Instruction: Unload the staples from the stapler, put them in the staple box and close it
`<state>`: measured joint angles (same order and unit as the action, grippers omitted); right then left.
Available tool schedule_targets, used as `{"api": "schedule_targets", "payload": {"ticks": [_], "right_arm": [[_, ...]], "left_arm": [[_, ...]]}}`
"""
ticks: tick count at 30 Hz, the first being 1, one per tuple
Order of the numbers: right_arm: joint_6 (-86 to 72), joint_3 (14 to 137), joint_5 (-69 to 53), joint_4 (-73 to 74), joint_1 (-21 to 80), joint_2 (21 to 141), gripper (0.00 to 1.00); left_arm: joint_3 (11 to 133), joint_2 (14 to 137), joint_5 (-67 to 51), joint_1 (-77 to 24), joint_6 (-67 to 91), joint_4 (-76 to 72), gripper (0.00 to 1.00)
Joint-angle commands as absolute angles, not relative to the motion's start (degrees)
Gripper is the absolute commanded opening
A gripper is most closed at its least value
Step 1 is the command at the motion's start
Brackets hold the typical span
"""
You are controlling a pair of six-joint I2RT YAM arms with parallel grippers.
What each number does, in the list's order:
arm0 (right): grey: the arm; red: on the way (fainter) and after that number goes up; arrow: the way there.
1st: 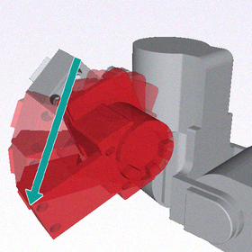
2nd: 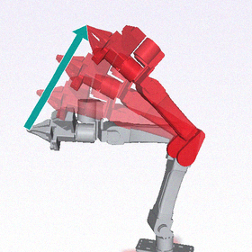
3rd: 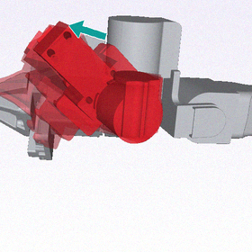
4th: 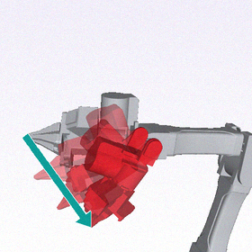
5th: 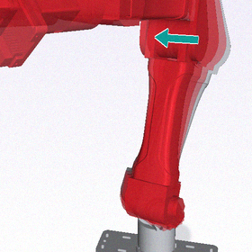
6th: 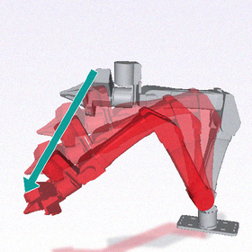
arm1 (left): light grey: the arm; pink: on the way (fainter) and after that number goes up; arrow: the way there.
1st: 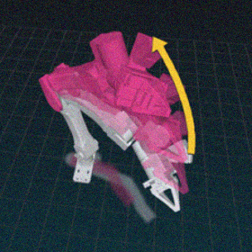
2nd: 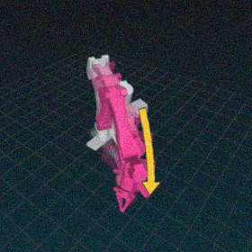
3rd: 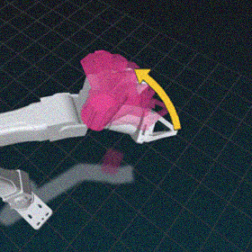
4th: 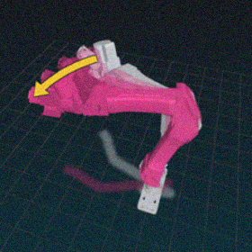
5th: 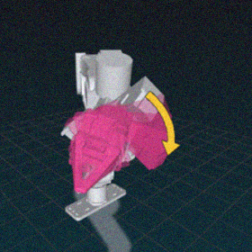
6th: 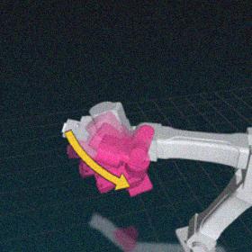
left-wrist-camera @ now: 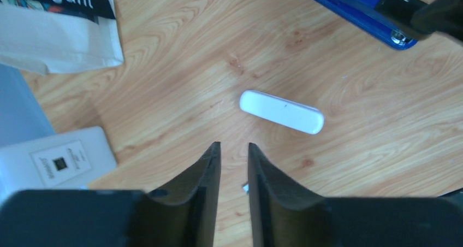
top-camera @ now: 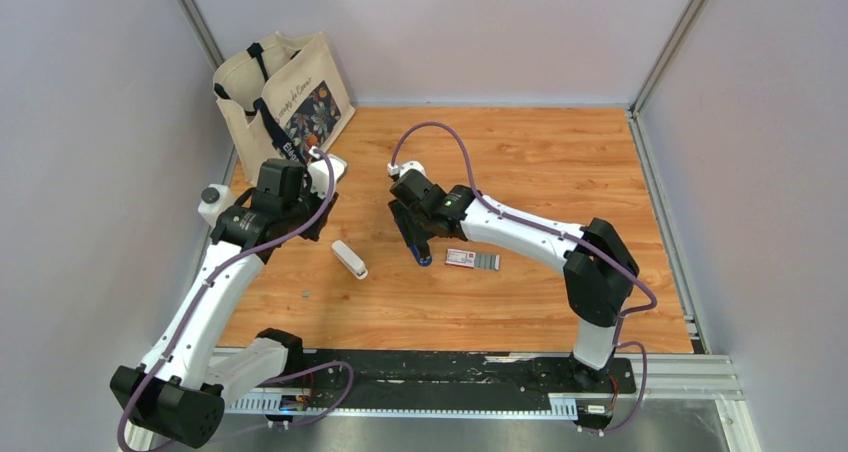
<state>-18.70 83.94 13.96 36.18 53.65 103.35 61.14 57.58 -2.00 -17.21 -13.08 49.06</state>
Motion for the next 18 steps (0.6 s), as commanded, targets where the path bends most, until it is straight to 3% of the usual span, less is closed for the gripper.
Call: {"api": "schedule_targets", "payload": {"ticks": [1,2,5,18], "right_arm": [[-18.98,87.45,13.36,38.93,54.05,105.47,0.63],[-19.07,87.89,13.53,39.46,54.23,105.82,0.66],[-18.99,88.33,13.62,39.99,54.32,107.31,0.72],[-18.90,91.93,12.66,41.13,54.40,113.46,0.67]], "left_arm": [[60.82,56.69,-1.41,-17.05,-12.39,50.36,0.51],[60.91,56.60,-1.41,-17.05,-12.48,50.54,0.63],[60.56,56.08,-1.41,-17.05,-12.48,50.54,0.82],[59.94,54.84,-2.28,-17.05,-12.74,50.45,0.84]]}}
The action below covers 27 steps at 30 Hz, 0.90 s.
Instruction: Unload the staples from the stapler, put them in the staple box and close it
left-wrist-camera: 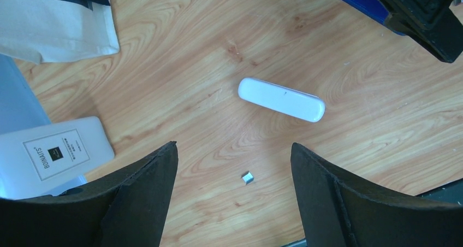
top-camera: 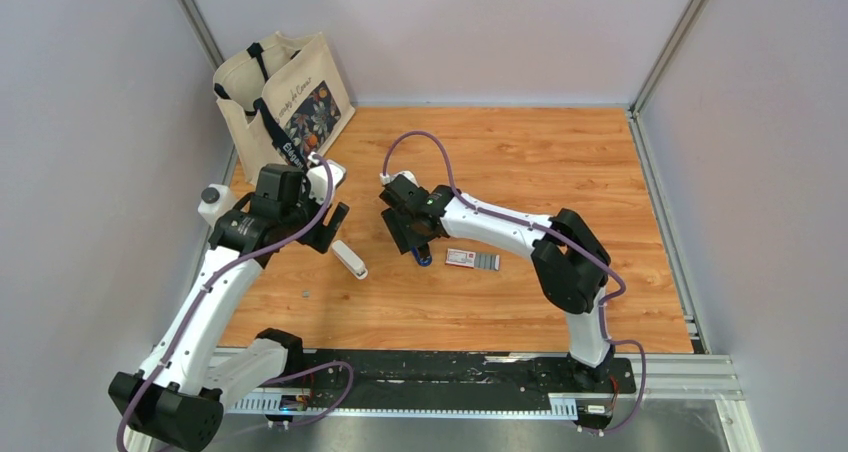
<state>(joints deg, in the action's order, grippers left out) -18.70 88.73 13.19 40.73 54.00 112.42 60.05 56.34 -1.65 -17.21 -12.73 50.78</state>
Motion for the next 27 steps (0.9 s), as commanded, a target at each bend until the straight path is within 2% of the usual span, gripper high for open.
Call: {"api": "schedule_targets", "payload": {"ticks": [1,6,10,15,18,22,25,27], "right_arm": [[-18.81,92.19,12.66,41.39,54.40,113.81,0.67],[-18.54,93.25,12.48,41.92,54.14,115.83,0.62],[-18.81,93.25,11.08,41.75,53.44,116.72,0.51],[-18.81,93.43,9.32,41.75,52.38,117.77,0.43],[-19.07,93.87,8.70,42.01,52.12,118.21,0.34],[-19.69,94.22,8.09,41.93,52.03,117.60,0.12],[-21.53,93.26,6.42,39.03,52.03,113.83,0.01],[-23.81,92.20,5.28,35.87,51.59,110.31,0.01]], "left_arm": [[60.03,55.10,-2.37,-17.05,-12.74,50.62,0.84],[60.03,55.02,-2.90,-17.05,-12.48,50.01,0.85],[59.50,53.09,-3.43,-17.05,-12.39,48.25,0.85],[59.94,53.96,-3.43,-17.05,-12.83,49.31,0.85],[59.07,53.62,-3.16,-17.05,-12.92,48.08,0.86],[59.32,52.65,-3.78,-17.05,-12.66,46.85,0.86],[60.64,53.17,-5.01,-17.05,-11.95,46.93,0.86],[61.78,54.48,-6.59,-17.05,-11.34,47.28,0.86]]}}
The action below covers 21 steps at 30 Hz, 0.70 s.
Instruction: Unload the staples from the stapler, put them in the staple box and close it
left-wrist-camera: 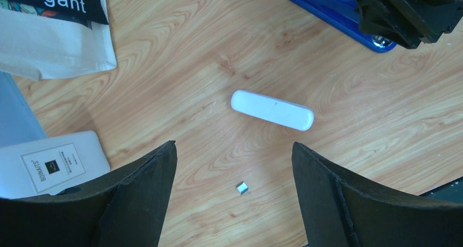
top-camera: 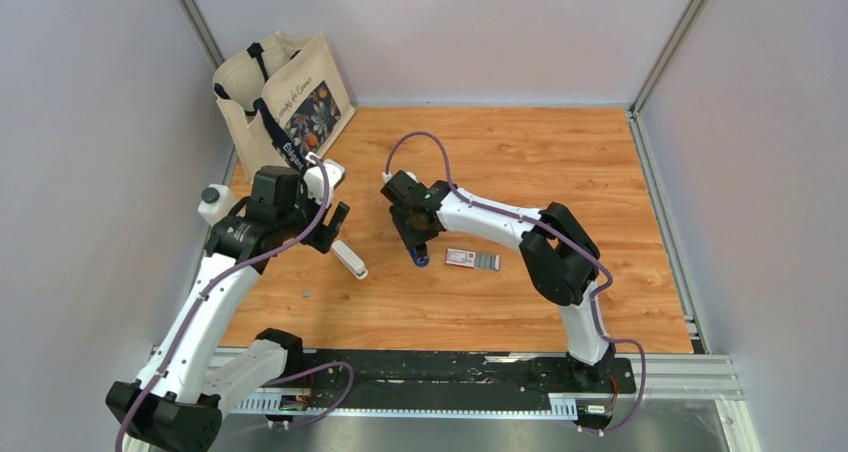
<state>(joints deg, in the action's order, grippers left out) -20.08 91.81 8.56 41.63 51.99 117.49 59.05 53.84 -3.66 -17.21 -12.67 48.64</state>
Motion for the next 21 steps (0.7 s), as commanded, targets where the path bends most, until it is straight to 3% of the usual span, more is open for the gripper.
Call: {"api": "schedule_targets", "payload": {"ticks": [1,11,21], "right_arm": [[-24.86,91.94,5.01,34.29,51.24,109.26,0.00],[-37.78,79.20,3.95,19.44,49.75,96.25,0.00],[-45.96,70.93,5.36,11.43,49.92,88.16,0.00]], "left_arm": [[61.96,55.10,-7.98,-17.05,-10.82,47.29,0.86],[58.01,60.90,-11.95,-22.14,-9.58,41.75,0.81],[53.44,66.17,-23.98,-24.78,-2.55,28.84,0.85]]}}
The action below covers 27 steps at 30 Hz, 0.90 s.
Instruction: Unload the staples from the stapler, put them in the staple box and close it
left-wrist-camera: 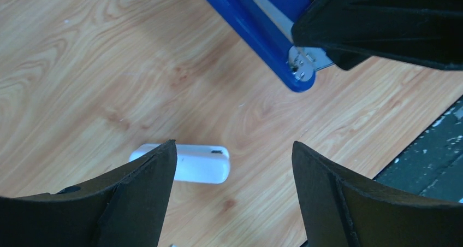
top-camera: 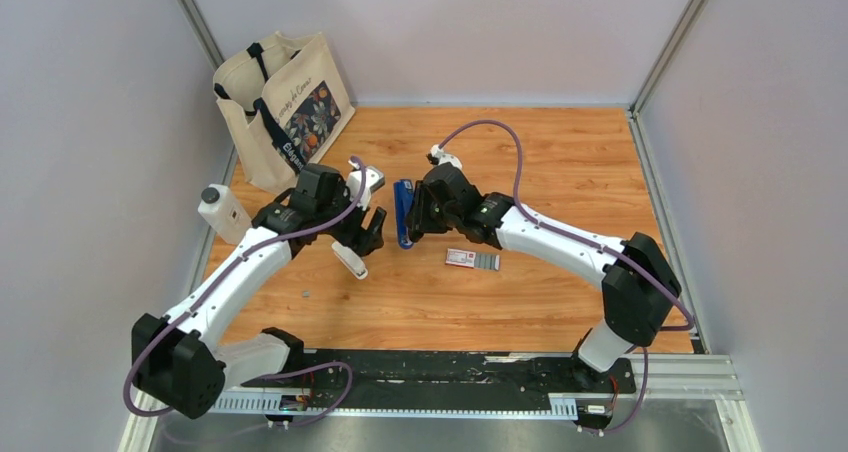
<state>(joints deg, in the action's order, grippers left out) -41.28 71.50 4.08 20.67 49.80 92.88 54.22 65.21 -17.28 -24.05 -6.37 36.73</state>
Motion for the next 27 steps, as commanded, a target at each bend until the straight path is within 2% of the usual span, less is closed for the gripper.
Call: {"api": "schedule_targets", "payload": {"ticks": [1,11,14,17,21,27], "right_arm": [[-46.05,70.06,5.62,10.64,49.92,87.37,0.00],[-47.28,69.70,4.40,8.26,49.92,86.93,0.00],[-47.72,68.82,3.78,7.65,49.92,85.70,0.00],[-48.51,67.15,3.43,6.42,49.92,83.94,0.00],[-49.57,66.10,1.94,5.72,49.92,83.06,0.00],[-52.56,62.05,-1.32,2.29,49.92,80.60,0.00]], "left_arm": [[53.35,66.62,-25.91,-25.22,-2.03,27.96,0.86],[51.42,70.31,-27.95,-28.12,-2.11,24.44,0.86],[51.85,71.10,-28.56,-28.12,-2.37,23.64,0.82],[51.86,72.07,-29.26,-28.12,-2.55,22.50,0.75],[52.56,73.30,-29.88,-28.12,-3.42,22.15,0.59],[54.84,74.27,-32.96,-28.12,-3.17,22.59,0.60]]}}
